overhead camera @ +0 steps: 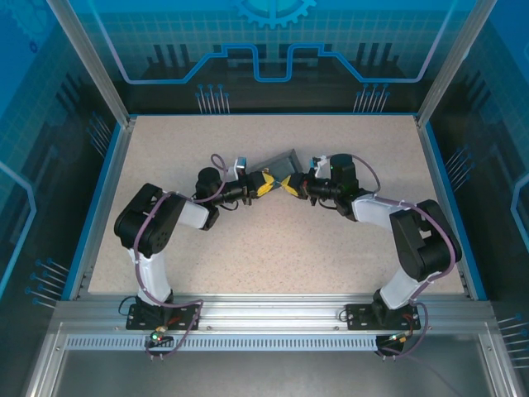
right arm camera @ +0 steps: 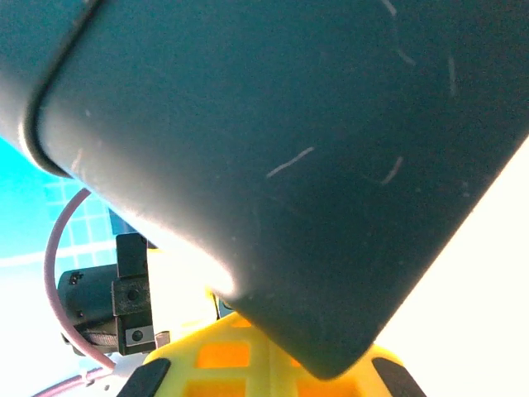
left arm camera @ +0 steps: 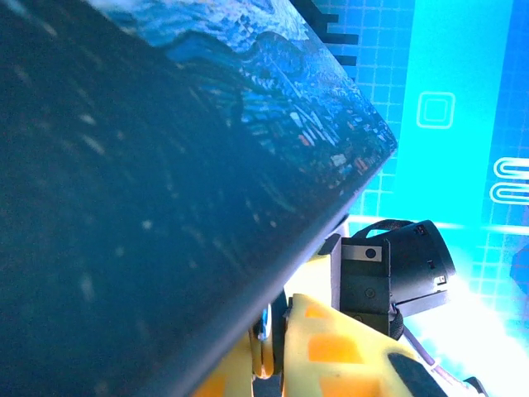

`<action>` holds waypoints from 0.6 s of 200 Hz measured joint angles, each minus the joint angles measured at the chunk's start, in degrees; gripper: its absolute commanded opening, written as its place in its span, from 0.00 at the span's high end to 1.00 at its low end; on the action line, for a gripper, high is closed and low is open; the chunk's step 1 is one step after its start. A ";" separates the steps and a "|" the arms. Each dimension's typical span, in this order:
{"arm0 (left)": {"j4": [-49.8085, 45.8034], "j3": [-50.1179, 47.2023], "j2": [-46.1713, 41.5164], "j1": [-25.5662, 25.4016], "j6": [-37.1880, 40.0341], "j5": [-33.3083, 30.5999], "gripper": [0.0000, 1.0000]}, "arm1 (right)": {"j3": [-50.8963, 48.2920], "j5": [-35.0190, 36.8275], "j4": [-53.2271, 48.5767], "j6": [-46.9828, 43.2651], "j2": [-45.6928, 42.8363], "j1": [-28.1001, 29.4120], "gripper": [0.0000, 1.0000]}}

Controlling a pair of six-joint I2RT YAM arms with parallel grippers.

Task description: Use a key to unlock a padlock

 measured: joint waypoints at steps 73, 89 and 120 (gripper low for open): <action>-0.02 0.00 0.00 0.04 0.00 0.31 1.00 | 1.70 1.25 -3.10 3.58 -0.17 1.01 1.00; 0.13 0.02 0.00 0.04 0.00 0.42 1.00 | 2.60 1.77 -4.28 3.37 -0.15 1.57 1.00; 0.20 0.17 0.00 0.31 -0.02 0.09 1.00 | 4.70 2.91 -6.08 3.37 0.52 2.32 1.00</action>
